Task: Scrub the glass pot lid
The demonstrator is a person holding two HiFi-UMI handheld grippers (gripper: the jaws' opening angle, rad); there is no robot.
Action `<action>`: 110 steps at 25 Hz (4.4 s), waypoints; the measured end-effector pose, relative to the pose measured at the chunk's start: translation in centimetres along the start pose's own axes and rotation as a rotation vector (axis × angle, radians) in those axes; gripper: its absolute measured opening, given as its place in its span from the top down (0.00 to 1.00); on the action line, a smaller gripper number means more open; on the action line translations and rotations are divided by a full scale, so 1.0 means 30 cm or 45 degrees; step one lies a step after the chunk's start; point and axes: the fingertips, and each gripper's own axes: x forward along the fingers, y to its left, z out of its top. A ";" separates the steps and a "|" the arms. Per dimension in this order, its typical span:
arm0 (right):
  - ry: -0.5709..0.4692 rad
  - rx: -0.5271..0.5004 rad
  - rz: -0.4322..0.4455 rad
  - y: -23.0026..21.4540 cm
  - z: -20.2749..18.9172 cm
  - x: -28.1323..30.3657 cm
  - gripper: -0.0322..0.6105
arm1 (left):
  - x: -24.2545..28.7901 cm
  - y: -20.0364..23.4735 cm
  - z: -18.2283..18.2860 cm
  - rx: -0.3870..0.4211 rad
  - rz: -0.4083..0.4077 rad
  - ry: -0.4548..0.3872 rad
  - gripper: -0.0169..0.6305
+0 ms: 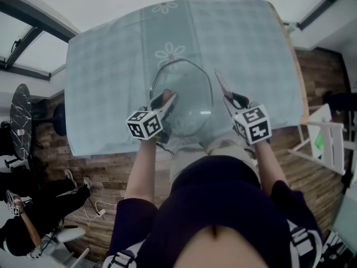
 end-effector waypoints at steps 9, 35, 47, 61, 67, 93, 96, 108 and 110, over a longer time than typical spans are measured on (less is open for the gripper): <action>-0.024 0.018 -0.022 0.082 0.030 -0.021 0.83 | -0.091 -0.004 0.033 -0.101 -0.223 -0.061 0.72; -0.230 0.078 0.118 0.399 0.227 0.079 0.83 | -0.296 0.078 0.089 -0.330 -0.583 -0.176 0.72; -0.324 0.081 0.321 0.584 0.367 0.113 0.83 | -0.394 0.153 0.136 -0.495 -0.742 -0.289 0.72; -0.354 0.065 0.477 0.678 0.398 0.152 0.83 | -0.411 0.184 0.133 -0.532 -0.768 -0.327 0.72; -0.360 0.016 0.568 0.745 0.378 0.150 0.83 | -0.419 0.168 0.147 -0.583 -0.816 -0.369 0.72; -0.367 -0.084 0.890 0.946 0.251 0.085 0.83 | -0.423 0.186 0.149 -0.604 -0.801 -0.400 0.72; -0.372 -0.121 0.928 0.956 0.231 0.076 0.83 | -0.422 0.188 0.151 -0.606 -0.805 -0.401 0.72; -0.300 -0.200 1.045 1.009 0.133 0.030 0.83 | -0.425 0.197 0.154 -0.640 -0.810 -0.427 0.72; -0.280 -0.207 1.061 1.016 0.111 0.021 0.83 | -0.425 0.196 0.153 -0.640 -0.812 -0.429 0.72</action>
